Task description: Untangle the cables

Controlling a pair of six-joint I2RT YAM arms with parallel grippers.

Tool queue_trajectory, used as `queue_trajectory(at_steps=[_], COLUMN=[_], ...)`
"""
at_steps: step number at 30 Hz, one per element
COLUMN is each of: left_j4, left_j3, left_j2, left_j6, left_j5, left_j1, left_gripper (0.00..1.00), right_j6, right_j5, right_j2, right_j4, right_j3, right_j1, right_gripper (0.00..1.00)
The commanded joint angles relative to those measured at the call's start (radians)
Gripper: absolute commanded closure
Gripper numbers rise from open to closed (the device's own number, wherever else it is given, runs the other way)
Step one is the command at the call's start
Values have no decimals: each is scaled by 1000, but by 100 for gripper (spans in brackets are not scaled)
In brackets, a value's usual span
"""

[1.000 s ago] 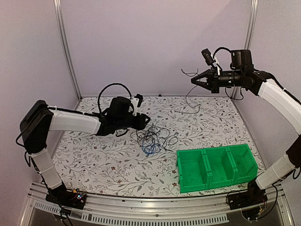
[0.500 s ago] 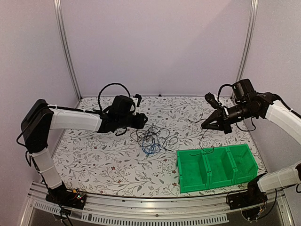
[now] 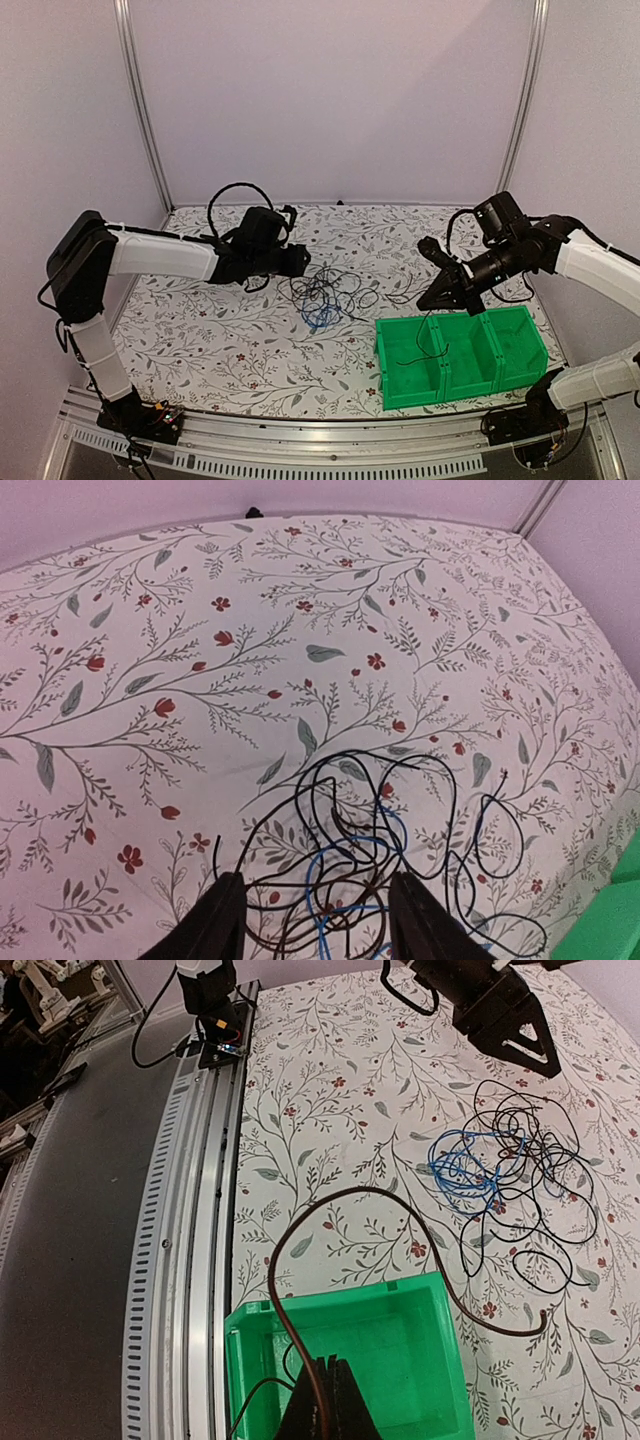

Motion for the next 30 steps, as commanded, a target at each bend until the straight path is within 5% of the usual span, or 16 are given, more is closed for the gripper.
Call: queue_trajectory(at_steps=[1, 30], left_j4=[-48, -28], left_j3=[-26, -98], left_j2=[-34, -56], left_j6=[-11, -60], left_j5=[-48, -78], left_j1=[11, 13], left_gripper=[52, 52], right_j6=[19, -124], right_j5=[50, 218], right_j2=[20, 113], right_j4=[65, -119], right_j3=[-41, -67], right_j1=[47, 107], right_gripper=[100, 100])
